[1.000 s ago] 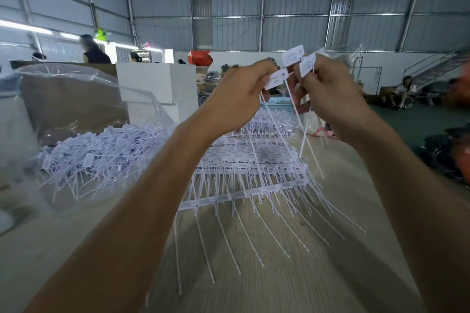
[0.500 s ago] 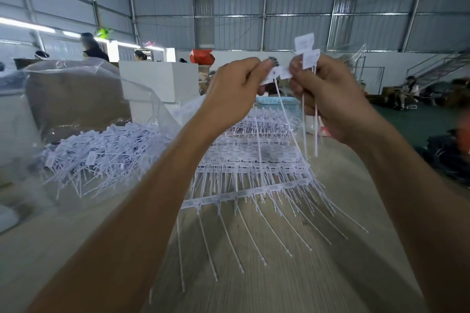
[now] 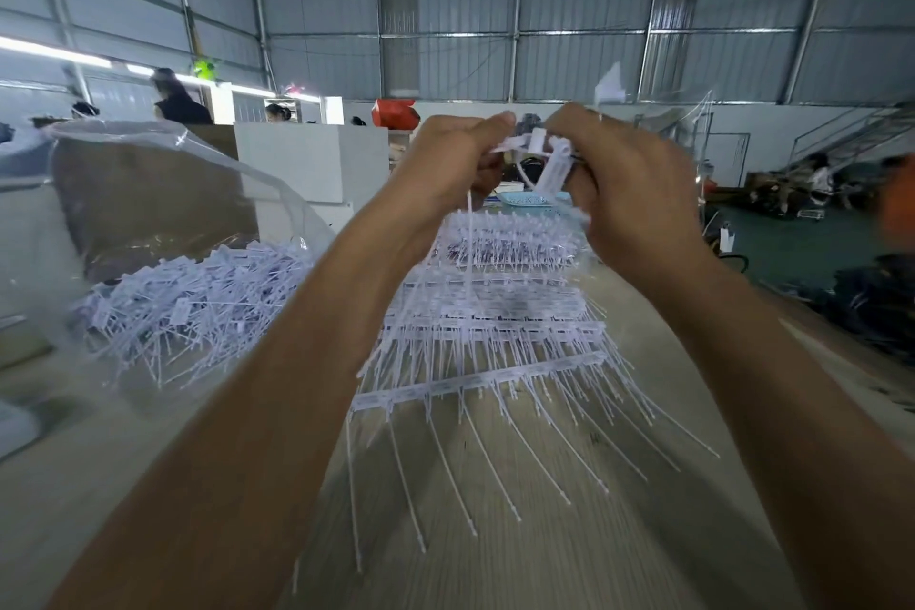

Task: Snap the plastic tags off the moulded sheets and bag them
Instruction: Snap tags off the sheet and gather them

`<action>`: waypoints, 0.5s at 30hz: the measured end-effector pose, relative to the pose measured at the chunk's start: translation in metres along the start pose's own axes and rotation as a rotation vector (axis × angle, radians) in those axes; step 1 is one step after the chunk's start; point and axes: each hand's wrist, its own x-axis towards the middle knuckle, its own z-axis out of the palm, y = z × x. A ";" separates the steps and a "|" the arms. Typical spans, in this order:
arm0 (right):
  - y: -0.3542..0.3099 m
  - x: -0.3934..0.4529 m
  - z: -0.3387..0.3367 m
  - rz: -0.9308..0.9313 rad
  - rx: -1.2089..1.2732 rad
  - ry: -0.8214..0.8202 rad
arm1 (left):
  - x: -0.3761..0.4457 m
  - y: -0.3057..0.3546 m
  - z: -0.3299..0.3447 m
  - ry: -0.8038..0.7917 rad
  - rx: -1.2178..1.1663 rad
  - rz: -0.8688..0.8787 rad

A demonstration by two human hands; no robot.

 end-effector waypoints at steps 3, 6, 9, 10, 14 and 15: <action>-0.001 0.001 0.004 0.131 0.134 -0.062 | -0.002 0.003 -0.002 0.022 0.146 0.126; -0.004 0.002 0.007 0.263 0.322 -0.143 | -0.003 0.004 0.001 0.115 0.436 0.306; -0.005 0.002 0.011 0.361 0.392 -0.202 | -0.002 0.005 0.004 0.173 0.727 0.377; -0.004 0.002 0.012 0.378 0.421 -0.218 | -0.003 0.005 0.005 0.175 0.804 0.377; 0.013 -0.003 0.019 0.466 0.322 -0.200 | -0.007 0.008 0.006 0.037 0.656 0.389; 0.021 -0.006 0.021 0.533 0.273 -0.213 | -0.009 0.011 0.008 -0.006 0.559 0.407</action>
